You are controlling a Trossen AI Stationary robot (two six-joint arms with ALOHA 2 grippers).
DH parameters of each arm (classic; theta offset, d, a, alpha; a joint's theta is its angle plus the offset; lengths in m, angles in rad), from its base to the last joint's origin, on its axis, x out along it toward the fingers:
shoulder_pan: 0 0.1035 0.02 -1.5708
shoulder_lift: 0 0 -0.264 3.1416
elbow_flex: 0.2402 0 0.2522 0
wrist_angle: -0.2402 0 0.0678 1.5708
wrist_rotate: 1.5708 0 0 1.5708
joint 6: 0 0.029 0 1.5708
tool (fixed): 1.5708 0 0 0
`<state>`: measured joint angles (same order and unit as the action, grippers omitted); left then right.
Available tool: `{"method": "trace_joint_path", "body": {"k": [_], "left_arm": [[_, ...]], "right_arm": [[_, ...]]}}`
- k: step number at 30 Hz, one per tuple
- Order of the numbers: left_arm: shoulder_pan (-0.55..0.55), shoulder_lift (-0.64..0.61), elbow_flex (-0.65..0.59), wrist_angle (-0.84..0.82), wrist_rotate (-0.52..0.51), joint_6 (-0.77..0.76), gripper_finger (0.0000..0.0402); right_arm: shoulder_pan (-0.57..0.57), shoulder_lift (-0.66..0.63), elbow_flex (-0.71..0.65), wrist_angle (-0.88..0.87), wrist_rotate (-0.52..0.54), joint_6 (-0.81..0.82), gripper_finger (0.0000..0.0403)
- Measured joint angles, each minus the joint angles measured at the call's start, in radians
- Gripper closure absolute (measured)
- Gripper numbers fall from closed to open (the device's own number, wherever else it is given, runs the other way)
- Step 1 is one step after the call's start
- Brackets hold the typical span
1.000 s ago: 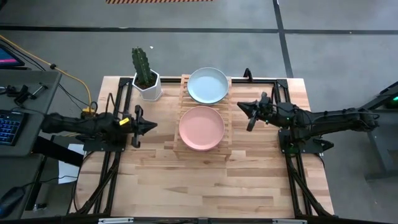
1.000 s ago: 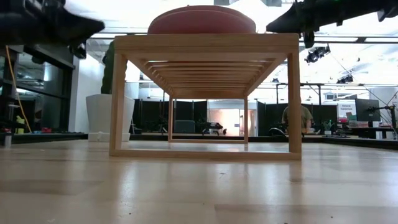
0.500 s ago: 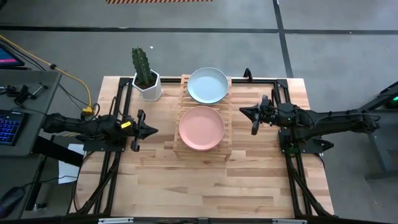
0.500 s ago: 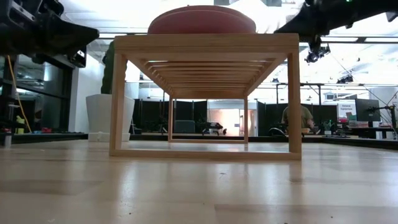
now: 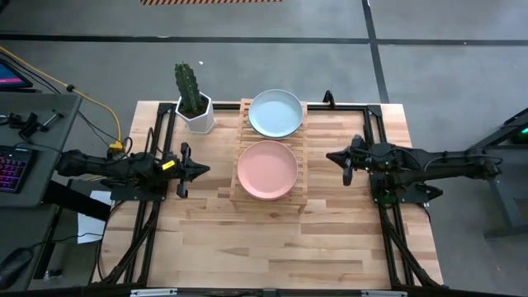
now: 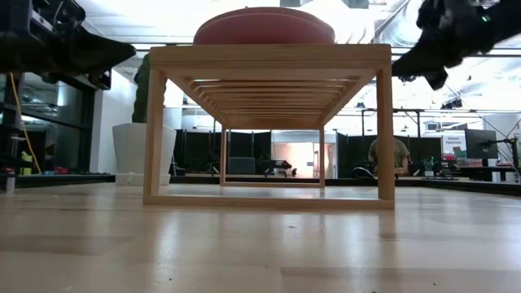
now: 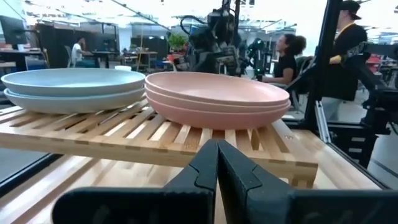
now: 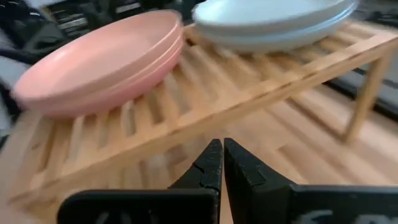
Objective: Place and stack plates onto a shelf
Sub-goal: Return to Home Position
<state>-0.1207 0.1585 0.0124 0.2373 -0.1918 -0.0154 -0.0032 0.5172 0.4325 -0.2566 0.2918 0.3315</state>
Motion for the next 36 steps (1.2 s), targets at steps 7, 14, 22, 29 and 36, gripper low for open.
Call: {"method": "trace_joint_path", "body": {"k": [7,14,22,29,36], "left_arm": [[0.000,0.000,0.000,-0.007,-0.002,0.001,0.0402],[0.000,0.000,0.000,-0.008,-0.002,-0.007,0.0402],[0.000,0.000,0.000,-0.008,-0.002,-0.007,0.0402],[0.000,0.000,0.000,-0.009,-0.002,-0.007,0.0402],[0.000,-0.006,0.000,-0.010,-0.002,-0.007,0.0402]], "right_arm": [[0.046,-0.122,-0.203,0.228,-0.037,0.003,0.0403],[0.046,-0.225,-0.276,0.243,-0.066,-0.041,0.0403],[0.045,-0.353,-0.390,0.336,-0.109,-0.103,0.0403],[0.060,-0.421,-0.423,0.294,-0.191,-0.129,0.0403],[0.144,-0.421,-0.423,0.297,-0.139,-0.214,0.0403]]}}
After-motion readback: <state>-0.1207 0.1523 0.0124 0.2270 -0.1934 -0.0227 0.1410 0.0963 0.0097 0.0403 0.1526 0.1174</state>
